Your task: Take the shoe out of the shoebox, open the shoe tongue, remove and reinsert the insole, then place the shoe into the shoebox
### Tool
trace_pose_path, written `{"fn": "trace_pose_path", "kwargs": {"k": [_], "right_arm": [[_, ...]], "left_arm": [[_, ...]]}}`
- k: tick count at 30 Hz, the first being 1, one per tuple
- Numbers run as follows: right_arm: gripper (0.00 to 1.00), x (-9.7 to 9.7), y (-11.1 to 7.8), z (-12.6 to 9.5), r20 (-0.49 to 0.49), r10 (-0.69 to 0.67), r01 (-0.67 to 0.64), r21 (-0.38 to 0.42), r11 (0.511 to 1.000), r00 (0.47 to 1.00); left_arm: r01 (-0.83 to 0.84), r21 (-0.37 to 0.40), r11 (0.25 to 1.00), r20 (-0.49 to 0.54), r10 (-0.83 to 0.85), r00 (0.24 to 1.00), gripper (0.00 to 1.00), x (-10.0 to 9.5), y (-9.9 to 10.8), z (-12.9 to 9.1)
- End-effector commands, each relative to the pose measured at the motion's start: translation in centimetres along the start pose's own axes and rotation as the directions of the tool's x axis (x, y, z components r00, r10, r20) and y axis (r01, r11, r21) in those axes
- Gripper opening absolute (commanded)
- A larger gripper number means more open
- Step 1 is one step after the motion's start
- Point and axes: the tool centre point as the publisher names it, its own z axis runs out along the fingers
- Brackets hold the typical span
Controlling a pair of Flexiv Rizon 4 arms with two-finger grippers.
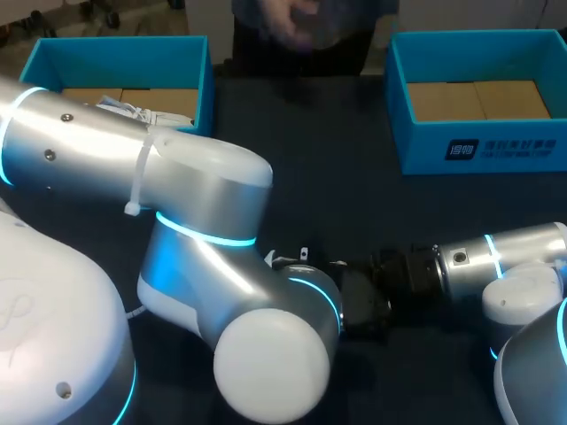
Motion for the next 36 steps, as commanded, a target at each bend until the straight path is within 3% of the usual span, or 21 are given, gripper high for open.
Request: {"fn": "trace_pose_path", "kwargs": {"k": [1,14,15,17,18,21,36], "right_arm": [[0.0,0.1,0.1,0.1,0.001,0.0,0.0,0.004,1.0,1.0],[0.0,0.1,0.1,0.1,0.001,0.0,0.0,0.004,1.0,1.0],[0.0,0.1,0.1,0.1,0.001,0.0,0.0,0.004,1.0,1.0],[0.0,0.1,0.1,0.1,0.001,0.0,0.0,0.004,1.0,1.0],[0.0,0.1,0.1,0.1,0.001,0.0,0.0,0.004,1.0,1.0],[0.0,0.1,0.1,0.1,0.001,0.0,0.0,0.004,1.0,1.0],[0.0,0.1,0.1,0.1,0.001,0.0,0.0,0.004,1.0,1.0]], "left_arm": [[0.04,0.013,0.999,-0.002,-0.039,0.999,0.0,-0.5,0.6,-0.1],[0.098,0.035,0.995,-0.014,-0.098,0.995,0.0,-0.5,1.4,-0.4],[0.09,0.036,0.995,-0.018,-0.089,0.996,0.21,-0.4,1.4,-0.4],[0.058,0.045,0.997,-0.023,-0.057,0.998,0.33,-0.3,1.3,-0.4],[0.042,0.045,0.998,-0.018,-0.041,0.999,0.45,-0.1,1.2,-0.4],[-0.01,0.05,0.999,-0.012,0.011,1.0,0.49,0.0,0.8,-0.6],[-0.262,0.076,0.962,-0.013,0.264,0.964,0.47,-0.2,-0.5,-1.6]]}}
